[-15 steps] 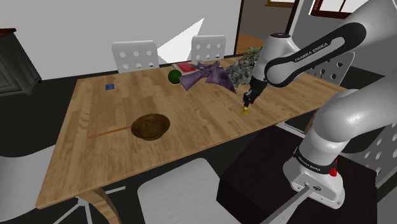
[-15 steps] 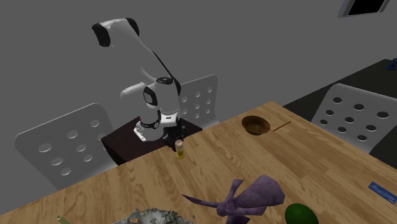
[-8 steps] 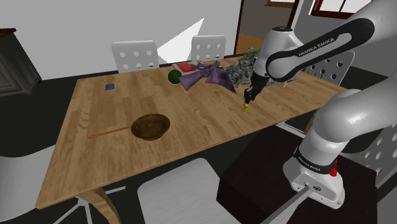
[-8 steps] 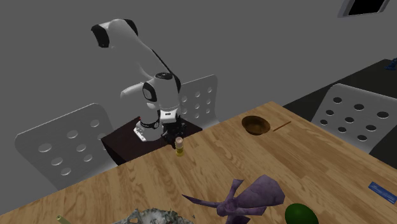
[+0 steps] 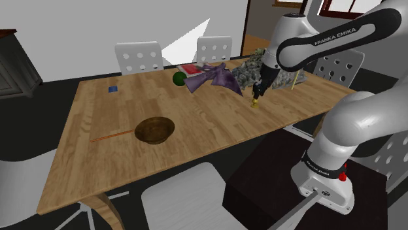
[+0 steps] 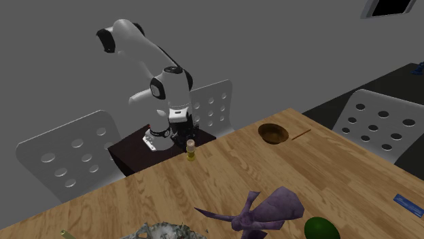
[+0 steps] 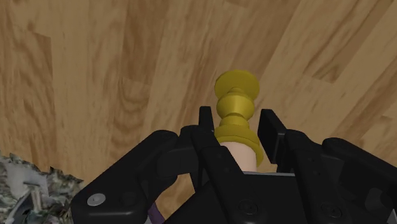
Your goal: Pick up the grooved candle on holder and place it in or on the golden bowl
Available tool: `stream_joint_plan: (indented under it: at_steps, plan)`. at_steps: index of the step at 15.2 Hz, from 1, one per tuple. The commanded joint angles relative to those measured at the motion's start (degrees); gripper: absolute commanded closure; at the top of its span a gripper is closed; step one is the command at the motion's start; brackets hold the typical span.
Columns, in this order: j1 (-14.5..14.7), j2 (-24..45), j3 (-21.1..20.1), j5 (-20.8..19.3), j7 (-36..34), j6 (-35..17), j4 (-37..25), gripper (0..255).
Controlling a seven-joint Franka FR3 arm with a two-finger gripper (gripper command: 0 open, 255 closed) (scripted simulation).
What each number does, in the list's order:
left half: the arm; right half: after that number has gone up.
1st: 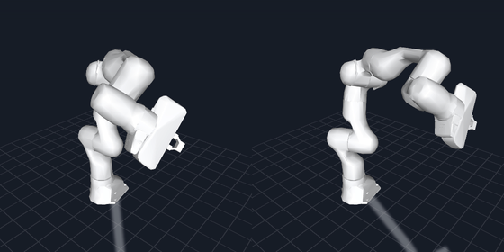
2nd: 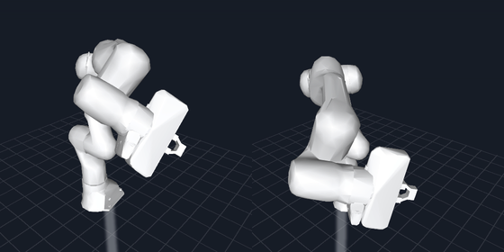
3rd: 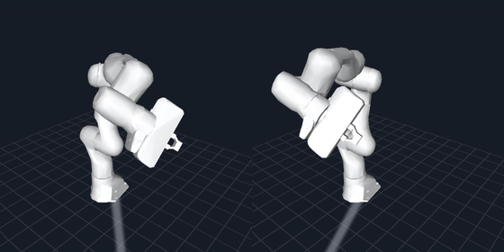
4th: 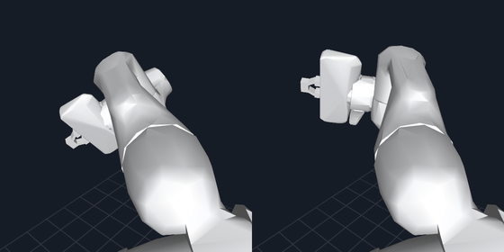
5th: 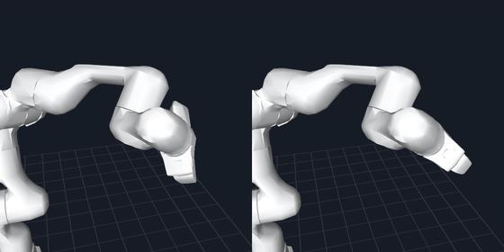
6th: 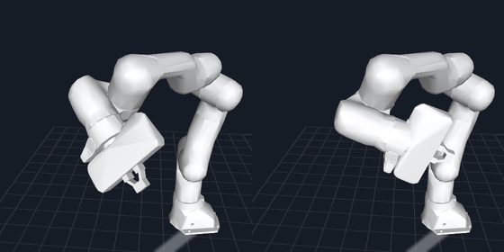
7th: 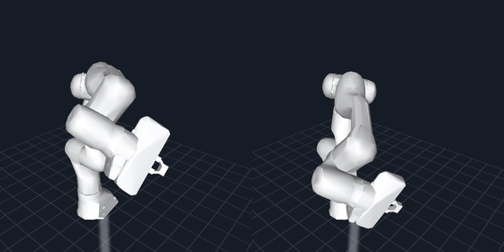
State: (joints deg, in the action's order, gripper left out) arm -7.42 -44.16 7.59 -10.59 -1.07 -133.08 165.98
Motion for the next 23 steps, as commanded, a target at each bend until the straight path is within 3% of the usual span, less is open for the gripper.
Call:
stream_joint_plan:
  at_steps: [1, 11, 17, 23]
  plan:
    - [0.2, -1.0, -0.2, 0.3, 0.1, 2.1, -1.1, 255]
    - [0.7, -3.9, -0.8, 1.4, 0.6, 10.7, -6.8, 255]
    - [5.6, 2.7, -8.5, 5.6, -8.3, 8.9, -10.8, 255]
    - [8.6, 11.3, -15.6, 8.0, -16.5, 7.4, -17.4, 255]
